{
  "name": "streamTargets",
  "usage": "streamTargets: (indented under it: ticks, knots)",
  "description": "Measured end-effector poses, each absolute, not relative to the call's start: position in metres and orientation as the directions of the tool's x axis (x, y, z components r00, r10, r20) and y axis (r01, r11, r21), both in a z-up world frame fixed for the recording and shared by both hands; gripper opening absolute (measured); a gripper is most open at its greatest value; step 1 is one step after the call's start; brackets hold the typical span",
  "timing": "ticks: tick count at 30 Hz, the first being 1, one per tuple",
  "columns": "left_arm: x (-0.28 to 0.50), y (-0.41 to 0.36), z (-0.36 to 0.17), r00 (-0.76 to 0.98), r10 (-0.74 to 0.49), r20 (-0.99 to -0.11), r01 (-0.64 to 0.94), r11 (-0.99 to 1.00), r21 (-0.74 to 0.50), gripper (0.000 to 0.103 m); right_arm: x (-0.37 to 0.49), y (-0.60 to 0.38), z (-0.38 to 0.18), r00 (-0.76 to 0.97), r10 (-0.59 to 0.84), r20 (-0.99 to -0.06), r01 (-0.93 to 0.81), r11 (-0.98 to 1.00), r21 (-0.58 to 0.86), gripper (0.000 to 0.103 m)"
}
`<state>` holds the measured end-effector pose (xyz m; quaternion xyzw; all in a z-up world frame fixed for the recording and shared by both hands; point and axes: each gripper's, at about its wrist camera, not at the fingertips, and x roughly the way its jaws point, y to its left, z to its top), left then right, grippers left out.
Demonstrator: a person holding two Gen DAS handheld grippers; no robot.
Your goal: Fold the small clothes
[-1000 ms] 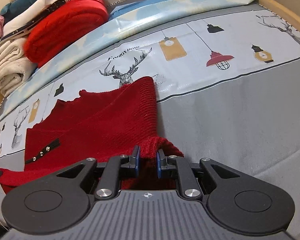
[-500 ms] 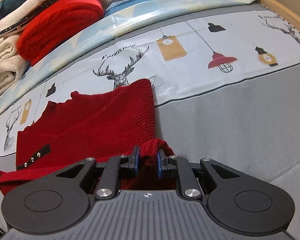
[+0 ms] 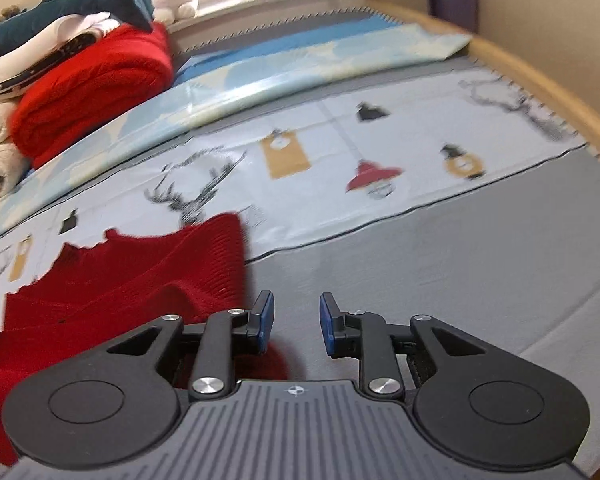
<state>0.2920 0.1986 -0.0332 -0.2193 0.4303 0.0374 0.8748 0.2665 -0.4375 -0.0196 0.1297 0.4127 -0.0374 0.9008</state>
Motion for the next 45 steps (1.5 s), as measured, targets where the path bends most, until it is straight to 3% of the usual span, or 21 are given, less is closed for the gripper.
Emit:
streamTargets:
  ticks: [5, 9, 13, 17, 25, 45]
  knots:
    - [0.290, 0.205, -0.043, 0.575, -0.120, -0.810, -0.295, 0.893, -0.341, 0.035, 0.260, -0.440, -0.022, 0.653, 0.057, -0.755, 0.166, 0.962, 0.217, 0.038]
    - [0.295, 0.196, -0.060, 0.471, -0.125, -0.873, -0.290, 0.913, -0.288, 0.050, 0.260, -0.428, -0.029, 0.617, 0.089, -0.782, 0.108, 0.974, 0.197, 0.049]
    - [0.301, 0.184, -0.069, 0.413, -0.126, -0.902, -0.254, 0.935, -0.247, 0.052, 0.262, -0.412, -0.041, 0.544, 0.128, -0.829, 0.041, 0.983, 0.179, 0.050]
    - [0.302, 0.178, -0.067, 0.423, -0.196, -0.885, -0.200, 0.932, -0.302, 0.064, 0.264, -0.395, -0.049, 0.507, 0.154, -0.848, -0.040, 0.987, 0.155, 0.050]
    - [0.318, 0.154, -0.070, 0.430, -0.198, -0.881, -0.133, 0.951, -0.278, 0.064, 0.277, -0.373, -0.058, 0.485, 0.147, -0.862, -0.110, 0.988, 0.107, 0.050]
    - [0.369, 0.144, -0.081, 0.457, -0.241, -0.856, -0.178, 0.918, -0.354, 0.064, 0.329, -0.377, -0.075, 0.515, 0.116, -0.849, 0.018, 0.989, 0.146, 0.051]
